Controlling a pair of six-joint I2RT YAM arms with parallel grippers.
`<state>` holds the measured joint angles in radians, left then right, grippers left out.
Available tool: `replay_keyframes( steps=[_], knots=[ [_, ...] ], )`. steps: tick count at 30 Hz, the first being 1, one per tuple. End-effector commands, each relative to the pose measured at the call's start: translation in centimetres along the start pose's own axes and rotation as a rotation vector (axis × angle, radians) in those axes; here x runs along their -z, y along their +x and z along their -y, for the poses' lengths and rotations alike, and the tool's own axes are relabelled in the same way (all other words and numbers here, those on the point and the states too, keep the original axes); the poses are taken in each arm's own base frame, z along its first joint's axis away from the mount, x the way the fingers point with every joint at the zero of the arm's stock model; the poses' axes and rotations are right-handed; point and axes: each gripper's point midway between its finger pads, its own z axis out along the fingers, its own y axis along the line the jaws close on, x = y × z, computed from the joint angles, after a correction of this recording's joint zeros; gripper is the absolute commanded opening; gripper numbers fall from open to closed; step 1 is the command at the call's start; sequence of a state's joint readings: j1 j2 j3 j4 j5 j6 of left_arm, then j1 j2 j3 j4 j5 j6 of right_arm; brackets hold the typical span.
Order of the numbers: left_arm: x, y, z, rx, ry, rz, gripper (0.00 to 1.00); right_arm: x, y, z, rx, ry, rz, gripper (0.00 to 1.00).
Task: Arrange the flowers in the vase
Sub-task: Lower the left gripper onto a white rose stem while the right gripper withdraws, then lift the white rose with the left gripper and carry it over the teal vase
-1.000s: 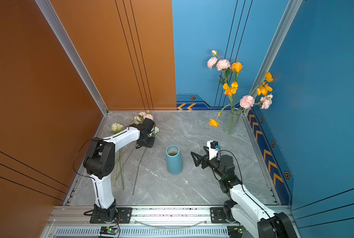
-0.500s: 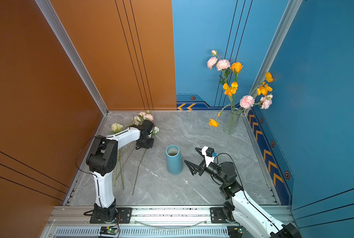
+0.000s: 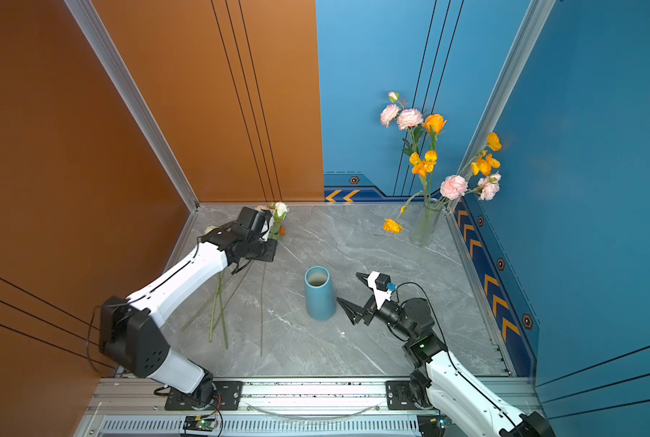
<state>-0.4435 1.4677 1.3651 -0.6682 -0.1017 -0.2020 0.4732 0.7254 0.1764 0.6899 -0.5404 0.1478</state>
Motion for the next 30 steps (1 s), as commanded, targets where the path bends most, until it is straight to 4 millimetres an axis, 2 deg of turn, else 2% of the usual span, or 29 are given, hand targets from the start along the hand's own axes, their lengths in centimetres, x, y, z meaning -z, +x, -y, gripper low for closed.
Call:
replay_keyframes(
  steps=[1, 6, 11, 14, 17, 23, 26, 30],
  knots=[
    [5.6, -2.2, 1.0, -0.037, 0.024, 0.139, 0.0, 0.0, -1.5, -1.5, 0.046, -0.062, 0.031, 1.0],
    [16.1, -6.4, 4.7, -0.115, 0.142, 0.439, 0.0, 0.1, -1.8, -2.9, 0.077, -0.108, 0.023, 1.0],
    [25.7, -9.3, 9.0, -0.145, 0.342, 0.784, 0.0, 0.3, -2.0, -3.3, 0.094, -0.11, 0.032, 1.0],
    [31.2, -10.6, 10.5, -0.101, 0.47, 1.014, 0.0, 0.3, -2.2, -3.4, 0.097, -0.113, 0.039, 1.0],
    [35.1, -11.2, 11.8, -0.092, 0.565, 1.166, 0.0, 0.4, -2.0, -3.1, 0.099, -0.092, 0.039, 1.0],
    [38.8, -12.1, 15.8, -0.222, 0.626, 1.311, 0.0, 0.3, -1.5, -2.6, 0.098, -0.069, 0.025, 1.0],
    [38.9, -12.1, 17.5, -0.295, 0.602, 1.329, 0.0, 0.3, -1.5, -2.4, 0.096, -0.064, 0.022, 1.0],
    [37.8, -11.5, 18.5, -0.366, 0.558, 1.327, 0.0, 0.3, -1.3, -2.3, 0.098, -0.055, 0.019, 1.0]
  ],
)
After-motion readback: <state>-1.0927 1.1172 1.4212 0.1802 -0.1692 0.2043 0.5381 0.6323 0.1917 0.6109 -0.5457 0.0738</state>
